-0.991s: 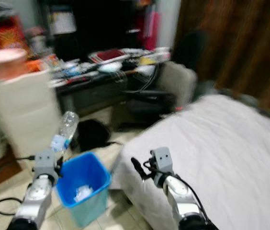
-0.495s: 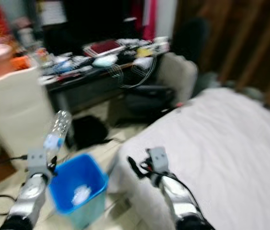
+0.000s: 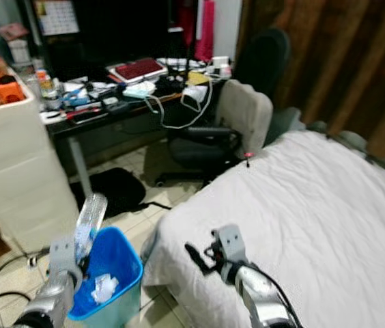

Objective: Clean up the room

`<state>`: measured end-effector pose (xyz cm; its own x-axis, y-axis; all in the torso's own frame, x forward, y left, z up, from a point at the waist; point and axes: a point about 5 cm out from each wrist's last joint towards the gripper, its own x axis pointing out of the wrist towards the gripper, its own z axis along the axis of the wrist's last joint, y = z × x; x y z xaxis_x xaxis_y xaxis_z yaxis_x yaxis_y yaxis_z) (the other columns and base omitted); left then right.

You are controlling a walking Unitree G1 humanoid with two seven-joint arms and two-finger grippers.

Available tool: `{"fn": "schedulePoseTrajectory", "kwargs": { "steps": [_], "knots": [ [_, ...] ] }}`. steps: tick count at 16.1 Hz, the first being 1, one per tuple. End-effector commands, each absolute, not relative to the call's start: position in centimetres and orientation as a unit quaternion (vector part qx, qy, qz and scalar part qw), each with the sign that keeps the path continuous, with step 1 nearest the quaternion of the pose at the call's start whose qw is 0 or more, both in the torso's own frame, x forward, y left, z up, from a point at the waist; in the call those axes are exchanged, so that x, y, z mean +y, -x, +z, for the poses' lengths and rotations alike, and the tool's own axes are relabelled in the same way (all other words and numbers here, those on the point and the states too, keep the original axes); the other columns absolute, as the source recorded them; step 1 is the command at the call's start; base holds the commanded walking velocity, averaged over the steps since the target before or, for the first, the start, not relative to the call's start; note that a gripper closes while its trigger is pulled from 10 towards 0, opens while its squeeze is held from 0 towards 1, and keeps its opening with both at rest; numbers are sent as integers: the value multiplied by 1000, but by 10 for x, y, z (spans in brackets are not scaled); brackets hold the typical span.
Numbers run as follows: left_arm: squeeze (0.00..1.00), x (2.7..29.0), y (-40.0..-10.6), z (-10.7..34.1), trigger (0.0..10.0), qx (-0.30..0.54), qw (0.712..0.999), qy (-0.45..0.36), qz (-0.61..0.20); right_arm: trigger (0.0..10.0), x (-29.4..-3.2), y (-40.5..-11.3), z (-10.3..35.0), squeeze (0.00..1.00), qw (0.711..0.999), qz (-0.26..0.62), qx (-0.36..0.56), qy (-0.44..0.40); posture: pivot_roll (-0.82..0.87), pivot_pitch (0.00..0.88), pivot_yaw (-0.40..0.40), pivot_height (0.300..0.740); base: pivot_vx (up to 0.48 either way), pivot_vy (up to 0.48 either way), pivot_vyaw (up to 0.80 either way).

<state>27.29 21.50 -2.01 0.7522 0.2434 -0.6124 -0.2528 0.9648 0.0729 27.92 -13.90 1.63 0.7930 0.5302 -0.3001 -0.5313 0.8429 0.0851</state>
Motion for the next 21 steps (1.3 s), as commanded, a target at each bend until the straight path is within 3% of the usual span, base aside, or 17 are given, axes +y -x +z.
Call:
{"fn": "schedulePoseTrajectory", "kwargs": {
  "steps": [1, 3, 4, 5, 6, 9, 10, 11, 12, 14, 16, 17, 19, 20, 21],
  "knots": [
    [0, 217, -285, -9, 10000, 311, 940, 10, 137, 10000, -139, -280, 20, 0, 941, 299, 156, 18, 52, 52, -64, 740, 0, 0, 0],
    [0, 225, -292, -1, 10000, 306, 941, 6, 145, 10000, -139, -276, 21, 0, 937, 310, 157, 22, 25, 65, -75, 740, 0, 0, 0],
    [290, 230, -294, 2, 10000, 305, 940, 5, 151, 10000, -141, -275, 22, 0, 937, 312, 158, 23, 14, 73, -80, 740, 0, 0, 0],
    [290, 231, -295, 3, 10000, 304, 940, 5, 153, 10000, -142, -274, 22, 0, 936, 313, 158, 23, 9, 78, -83, 740, 0, 0, 0],
    [1000, 236, -298, 7, 10000, 295, 942, -3, 159, 10000, -151, -266, 22, 0, 935, 313, 165, 27, -28, 105, -103, 740, 0, 0, 0],
    [1000, 232, -302, 10, 10000, 297, 945, -28, 135, 10000, -169, -246, 20, 0, 929, 315, 187, 42, -89, 141, -132, 740, 0, 0, 0],
    [753, 232, -301, 9, 10000, 299, 944, -31, 135, 10000, -170, -243, 20, 0, 929, 316, 190, 44, -95, 143, -132, 740, 0, 0, 0],
    [749, 233, -301, 8, 10000, 301, 943, -39, 134, 10000, -173, -239, 21, 0, 928, 315, 192, 44, -102, 139, -125, 740, 0, 0, 0],
    [0, 236, -301, 10, 10000, 300, 942, -49, 141, 10000, -173, -239, 21, 0, 930, 310, 194, 46, -103, 133, -114, 740, 0, 0, 0],
    [0, 228, -316, 27, 10000, 242, 961, -78, 107, 10000, -173, -246, 28, 0, 943, 281, 171, 43, -87, 98, -73, 740, 0, 0, 0],
    [0, 199, -336, 62, 10000, 94, 991, -98, 17, 10000, -178, -259, 41, 0, 967, 220, 127, 34, -33, 54, -37, 740, 0, 0, 0],
    [0, 179, -330, 80, 10000, 14, 997, -75, -29, 10000, -181, -263, 47, 0, 977, 185, 101, 33, 0, 26, -22, 740, 0, 0, 0],
    [0, 165, -319, 87, 10000, -11, 998, -29, -50, 10000, -182, -267, 48, 0, 982, 164, 90, 37, 28, 0, -3, 740, 0, 0, 0],
    [0, 153, -309, 81, 10000, 24, 997, 58, -46, 10000, -185, -269, 51, 0, 986, 142, 78, 45, 42, 0, 11, 740, 0, 0, 0],
    [0, 140, -306, 77, 10000, 32, 995, 83, -46, 10000, -190, -273, 54, 0, 989, 122, 68, 39, 47, 0, 21, 740, 0, 0, 0]
  ]
}}
